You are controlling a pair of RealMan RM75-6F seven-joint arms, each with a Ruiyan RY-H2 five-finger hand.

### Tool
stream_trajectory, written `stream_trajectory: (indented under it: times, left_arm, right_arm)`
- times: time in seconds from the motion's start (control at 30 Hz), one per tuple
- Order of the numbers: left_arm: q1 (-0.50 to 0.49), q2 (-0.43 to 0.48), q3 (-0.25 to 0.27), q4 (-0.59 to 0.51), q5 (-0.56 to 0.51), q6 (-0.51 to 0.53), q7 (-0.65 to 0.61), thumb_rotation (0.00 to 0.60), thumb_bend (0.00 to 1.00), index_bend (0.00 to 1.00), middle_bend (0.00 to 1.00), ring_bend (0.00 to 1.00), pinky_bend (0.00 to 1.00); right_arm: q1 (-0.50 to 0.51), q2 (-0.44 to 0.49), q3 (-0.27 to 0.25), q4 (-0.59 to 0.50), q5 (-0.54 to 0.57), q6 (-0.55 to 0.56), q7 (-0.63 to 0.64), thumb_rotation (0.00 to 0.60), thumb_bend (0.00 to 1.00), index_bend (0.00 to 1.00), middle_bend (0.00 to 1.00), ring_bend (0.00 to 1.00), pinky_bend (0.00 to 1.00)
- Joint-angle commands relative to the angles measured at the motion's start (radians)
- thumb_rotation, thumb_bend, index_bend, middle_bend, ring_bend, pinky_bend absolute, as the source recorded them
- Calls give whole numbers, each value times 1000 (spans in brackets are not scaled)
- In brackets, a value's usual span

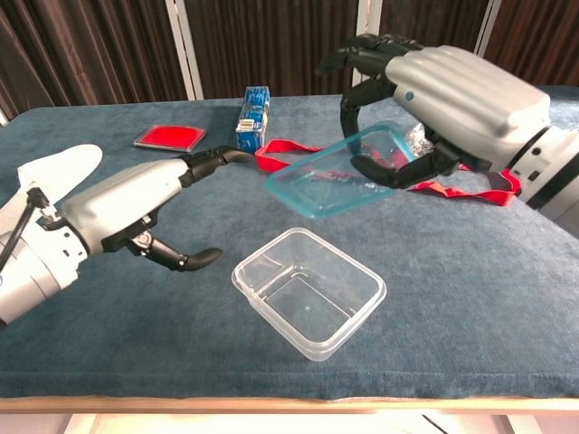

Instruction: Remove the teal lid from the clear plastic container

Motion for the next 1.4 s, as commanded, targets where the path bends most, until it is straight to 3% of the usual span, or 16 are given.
stream_trajectory:
  times: [0.03, 0.2, 0.43, 0.57, 0.6, 0.67, 0.73, 0.83, 1.1, 1.27, 1.4]
  left_arm:
    - [18, 41, -2, -18, 15, 37, -8, 600, 310, 0, 0, 0, 0]
    - [61, 139, 12, -61, 41, 105, -15, 600, 313, 0, 0, 0, 0]
    - [133, 261, 34, -94, 42, 181, -28, 600, 316, 0, 0, 0, 0]
    - [155, 275, 39, -80, 29, 185, -62, 600, 315, 0, 0, 0, 0]
    - [158, 276, 40, -75, 26, 182, -66, 600, 316, 0, 0, 0, 0]
    - [164, 276, 39, -65, 19, 179, -72, 600, 316, 0, 0, 0, 0]
    - [170, 278, 36, -59, 15, 180, -80, 600, 316, 0, 0, 0, 0]
    - [180, 282, 34, -53, 17, 190, -93, 600, 317, 0, 0, 0, 0]
    - [215, 326, 41, -61, 23, 216, -124, 600, 317, 0, 0, 0, 0]
    - [234, 525, 100, -252, -30, 119, 7, 600, 317, 0, 0, 0, 0]
    - [292, 621, 130, -359, -32, 171, 61, 600, 317, 0, 0, 0, 0]
  right_arm:
    - [-6, 49, 22, -2, 2, 21, -18, 600, 630, 782, 243, 43, 43]
    - [-26, 134, 26, 39, 10, 31, -55, 600, 630, 781, 243, 43, 44]
    - [-58, 166, -40, 169, 14, -11, -114, 600, 631, 757, 242, 43, 44]
    - [-65, 133, -71, 207, 75, -110, -119, 600, 625, 568, 219, 27, 20]
    - [-63, 127, -75, 210, 84, -129, -112, 600, 598, 493, 200, 14, 7]
    - [-60, 120, -78, 203, 106, -161, -93, 600, 451, 325, 163, 1, 0]
    - [-60, 130, -80, 163, 130, -189, -55, 600, 298, 166, 125, 0, 0]
    - [-59, 169, -84, 87, 149, -217, -25, 600, 175, 15, 77, 0, 0]
    - [-62, 320, -134, -121, 185, -304, -36, 600, 100, 0, 0, 0, 0]
    - [-102, 435, -173, -254, 186, -279, -64, 600, 82, 0, 0, 0, 0]
    - [-164, 535, -218, -365, 166, -214, -2, 600, 61, 0, 0, 0, 0]
